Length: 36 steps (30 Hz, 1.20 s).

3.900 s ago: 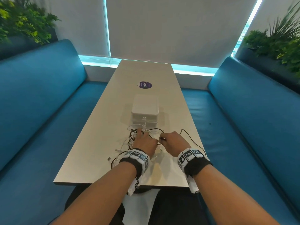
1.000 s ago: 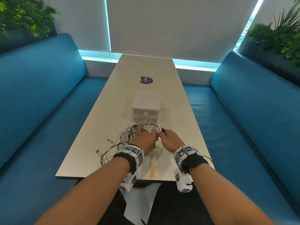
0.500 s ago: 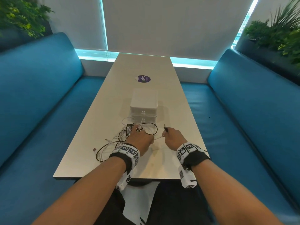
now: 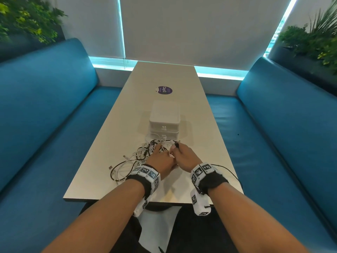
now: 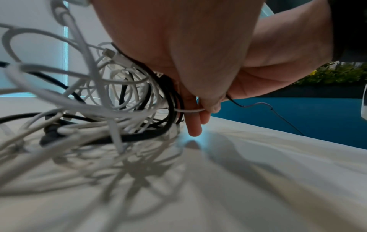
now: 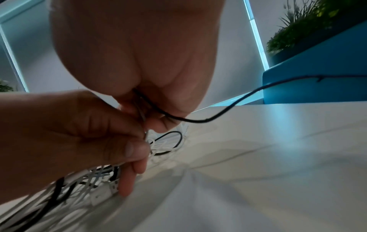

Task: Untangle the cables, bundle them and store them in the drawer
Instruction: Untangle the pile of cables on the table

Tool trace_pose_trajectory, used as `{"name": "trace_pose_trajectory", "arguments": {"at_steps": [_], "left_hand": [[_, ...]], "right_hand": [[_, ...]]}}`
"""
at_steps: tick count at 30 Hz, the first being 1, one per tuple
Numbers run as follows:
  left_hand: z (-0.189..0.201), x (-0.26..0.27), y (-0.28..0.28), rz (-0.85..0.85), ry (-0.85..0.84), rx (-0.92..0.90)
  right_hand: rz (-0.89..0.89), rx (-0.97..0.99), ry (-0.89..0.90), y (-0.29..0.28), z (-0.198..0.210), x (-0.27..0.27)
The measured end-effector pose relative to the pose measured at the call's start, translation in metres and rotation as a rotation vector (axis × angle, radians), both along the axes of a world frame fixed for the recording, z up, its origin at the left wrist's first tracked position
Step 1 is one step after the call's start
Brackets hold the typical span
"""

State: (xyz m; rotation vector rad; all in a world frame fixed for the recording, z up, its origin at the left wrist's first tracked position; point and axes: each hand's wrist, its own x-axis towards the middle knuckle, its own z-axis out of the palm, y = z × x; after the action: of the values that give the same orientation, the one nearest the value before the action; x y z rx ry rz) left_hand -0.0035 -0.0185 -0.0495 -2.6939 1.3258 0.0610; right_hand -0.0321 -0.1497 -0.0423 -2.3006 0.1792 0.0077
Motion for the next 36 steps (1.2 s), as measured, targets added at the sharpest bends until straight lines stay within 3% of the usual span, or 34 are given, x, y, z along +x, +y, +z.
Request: {"name": "trace_pose_trajectory", "arguments": {"at_steps": [4,8,11,18,21,23,28,30,36], "left_hand": [[-0.002,0.008,0.011,0.011,0.025,-0.041],[0.001,0.015,0.015,0.046,0.041,-0.069],[-0.002,0.013,0.008,0.076,0.064,-0.017],[0.0,0.002,-0.003,0.074,0.004,0.06],[-0.003,0.006,0.002,0.078,0.028,0.026],[-0.006,0.01,0.008,0.069,0.034,-0.039],[-0.007,0.012,0.01,0.088,0.021,-0.15],[-0.006,0.01,0.007,0.109,0.047,-0.149],[-0.006,0.013,0.003,0.17,0.092,-0.204]], "right_hand": [[0.033,-0.282,0.106,-0.026,-0.004,-0.004],[-0.144,-0.481,0.193,-0.064,-0.002,-0.011],[-0.163,-0.431,0.167,-0.063,0.001,-0.011],[-0.017,0.043,0.14,-0.014,0.011,-0.002],[0.044,-0.04,0.165,-0.005,0.006,-0.003],[0.057,-0.212,0.204,-0.013,0.002,-0.005],[-0.131,-0.549,0.175,-0.046,-0.001,-0.009],[-0.114,-0.563,0.171,-0.044,0.002,-0.007],[0.101,-0.363,0.146,-0.019,0.0,-0.003]]}}
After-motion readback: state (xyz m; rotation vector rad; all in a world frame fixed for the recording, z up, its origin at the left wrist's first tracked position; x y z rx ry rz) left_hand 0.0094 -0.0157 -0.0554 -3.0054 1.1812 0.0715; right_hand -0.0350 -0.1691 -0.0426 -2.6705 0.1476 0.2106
